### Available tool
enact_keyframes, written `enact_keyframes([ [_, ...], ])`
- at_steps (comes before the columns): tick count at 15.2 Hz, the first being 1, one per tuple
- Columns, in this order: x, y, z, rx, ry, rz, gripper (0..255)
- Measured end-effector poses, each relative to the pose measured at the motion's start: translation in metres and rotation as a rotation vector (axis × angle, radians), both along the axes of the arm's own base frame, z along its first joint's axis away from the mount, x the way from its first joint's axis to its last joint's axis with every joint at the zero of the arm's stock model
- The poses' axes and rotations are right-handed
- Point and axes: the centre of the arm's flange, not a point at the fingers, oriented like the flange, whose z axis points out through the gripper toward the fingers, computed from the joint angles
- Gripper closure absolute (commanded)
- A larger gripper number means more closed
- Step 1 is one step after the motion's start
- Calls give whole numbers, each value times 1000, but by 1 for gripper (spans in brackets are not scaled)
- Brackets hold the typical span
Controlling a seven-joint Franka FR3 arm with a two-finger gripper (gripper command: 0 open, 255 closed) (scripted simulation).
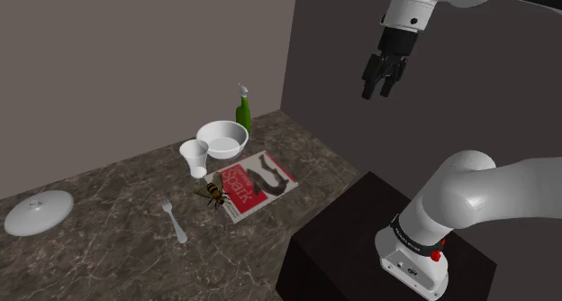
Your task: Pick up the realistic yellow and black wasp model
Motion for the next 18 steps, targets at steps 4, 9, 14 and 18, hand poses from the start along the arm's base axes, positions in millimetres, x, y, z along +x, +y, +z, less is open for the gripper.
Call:
enact_keyframes([
  [4,4,18,-17,2,-10,-2,0],
  [9,24,54,-66,6,-37,-9,0],
  [14,46,97,-110,11,-64,-17,0],
  [18,62,129,-143,15,-87,-23,0],
])
